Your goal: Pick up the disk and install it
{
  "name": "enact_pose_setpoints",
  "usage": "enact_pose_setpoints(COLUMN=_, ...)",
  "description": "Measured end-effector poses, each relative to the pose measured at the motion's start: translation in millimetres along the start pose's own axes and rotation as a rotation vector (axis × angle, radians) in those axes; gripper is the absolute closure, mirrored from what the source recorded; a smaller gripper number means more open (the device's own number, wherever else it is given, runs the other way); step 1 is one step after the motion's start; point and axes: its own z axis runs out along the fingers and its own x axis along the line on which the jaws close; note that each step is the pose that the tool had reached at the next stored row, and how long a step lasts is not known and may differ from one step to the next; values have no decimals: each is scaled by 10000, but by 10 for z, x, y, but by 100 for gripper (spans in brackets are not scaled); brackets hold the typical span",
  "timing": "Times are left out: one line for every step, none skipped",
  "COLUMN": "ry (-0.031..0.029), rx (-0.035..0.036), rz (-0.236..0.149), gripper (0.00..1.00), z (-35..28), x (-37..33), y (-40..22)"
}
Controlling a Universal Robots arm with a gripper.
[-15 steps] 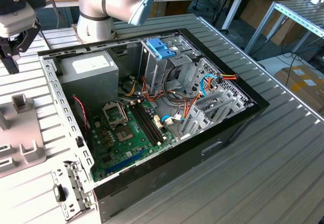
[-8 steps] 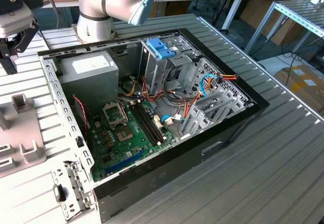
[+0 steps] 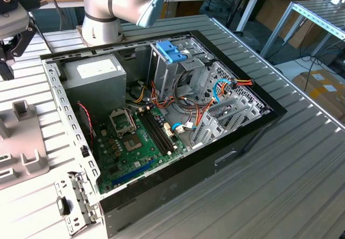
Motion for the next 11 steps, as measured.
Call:
enact_pose_setpoints(ry=0, rx=0, rz=-1, gripper=89, z=0, x=7, y=-1)
enact_pose_setpoints(ry=0, rx=0, rz=0, gripper=89, z=0, x=11, y=-1)
enact_pose_setpoints(ry=1, rx=1, rz=0, gripper=89, z=0, x=17, y=-1)
enact_pose_setpoints(ry=0, rx=0, rz=0, gripper=89, z=0, x=21, y=-2)
enact_pose_setpoints(ry=0, rx=0, rz=0, gripper=89, z=0, x=27, y=-2)
enact_pose_setpoints(ry=1, rx=1, rz=0, gripper=89, z=-1, x=36, y=-3)
enact_pose_setpoints(ry=0, rx=0, rz=0, gripper=89, z=-1, x=42, y=-3)
enact_pose_setpoints(ry=0, rx=0, rz=0, gripper=89, z=-1, x=46, y=-4)
enact_pose_setpoints(ry=1, rx=0, rz=0, gripper=89, z=-1, x=53, y=-4)
enact_pose_setpoints(ry=0, rx=1, rz=0, gripper=89, z=-1, x=60, y=-5)
enact_pose_setpoints(ry=0, rx=0, rz=0, gripper=89, z=0, x=63, y=-5)
